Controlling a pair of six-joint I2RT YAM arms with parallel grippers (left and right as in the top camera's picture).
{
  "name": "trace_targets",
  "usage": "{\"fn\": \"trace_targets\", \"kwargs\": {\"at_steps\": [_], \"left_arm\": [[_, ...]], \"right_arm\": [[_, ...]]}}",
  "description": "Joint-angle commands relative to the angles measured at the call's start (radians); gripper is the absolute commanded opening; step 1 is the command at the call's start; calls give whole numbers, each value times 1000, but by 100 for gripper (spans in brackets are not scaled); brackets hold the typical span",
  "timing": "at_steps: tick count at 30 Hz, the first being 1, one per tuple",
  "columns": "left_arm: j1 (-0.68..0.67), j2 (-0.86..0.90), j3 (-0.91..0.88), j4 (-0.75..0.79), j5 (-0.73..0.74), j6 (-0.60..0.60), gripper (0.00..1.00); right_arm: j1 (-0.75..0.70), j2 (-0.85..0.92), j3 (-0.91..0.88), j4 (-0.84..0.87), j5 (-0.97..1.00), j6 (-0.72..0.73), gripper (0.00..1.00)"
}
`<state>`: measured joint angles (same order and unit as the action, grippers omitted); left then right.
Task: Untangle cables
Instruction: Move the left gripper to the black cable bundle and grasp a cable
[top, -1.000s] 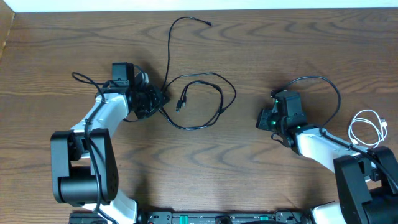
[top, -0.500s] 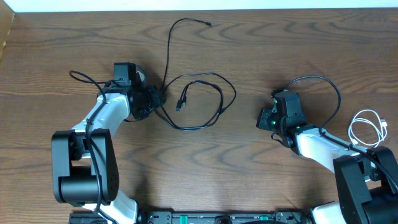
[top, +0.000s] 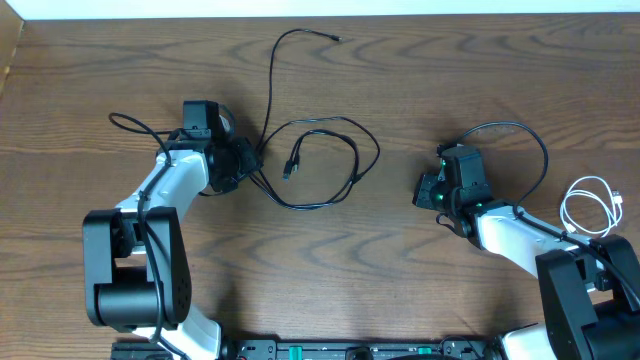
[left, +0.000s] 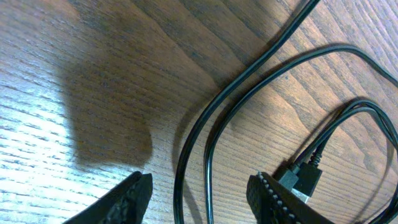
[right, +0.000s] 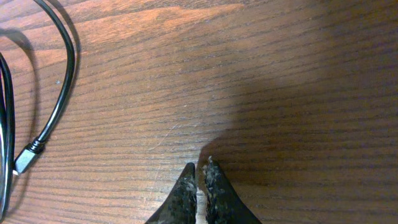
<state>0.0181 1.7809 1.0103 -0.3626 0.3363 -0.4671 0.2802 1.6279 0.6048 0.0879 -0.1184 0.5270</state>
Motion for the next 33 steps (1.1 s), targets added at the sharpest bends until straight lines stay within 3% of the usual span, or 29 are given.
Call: {"fn": "trace_targets", "kwargs": {"at_steps": [1, 11, 20, 28, 29, 33], "left_arm": [[-5, -14, 14, -18, -13, 9, 47], [-5, -6, 13, -63, -13, 9, 29], [-5, 9, 12, -63, -12, 3, 20], [-5, 9, 12, -76, -12, -26, 19], [-5, 9, 12, -79, -12, -26, 13], [-5, 9, 12, -82, -12, -26, 9]], "right_arm": [[4, 11, -9, 0, 12, 11, 5], [4, 11, -9, -1, 15, 11, 6], [4, 11, -9, -1, 15, 11, 6], [4, 11, -9, -1, 15, 11, 6], [4, 11, -9, -1, 15, 11, 6], [4, 11, -9, -1, 15, 11, 7]]}}
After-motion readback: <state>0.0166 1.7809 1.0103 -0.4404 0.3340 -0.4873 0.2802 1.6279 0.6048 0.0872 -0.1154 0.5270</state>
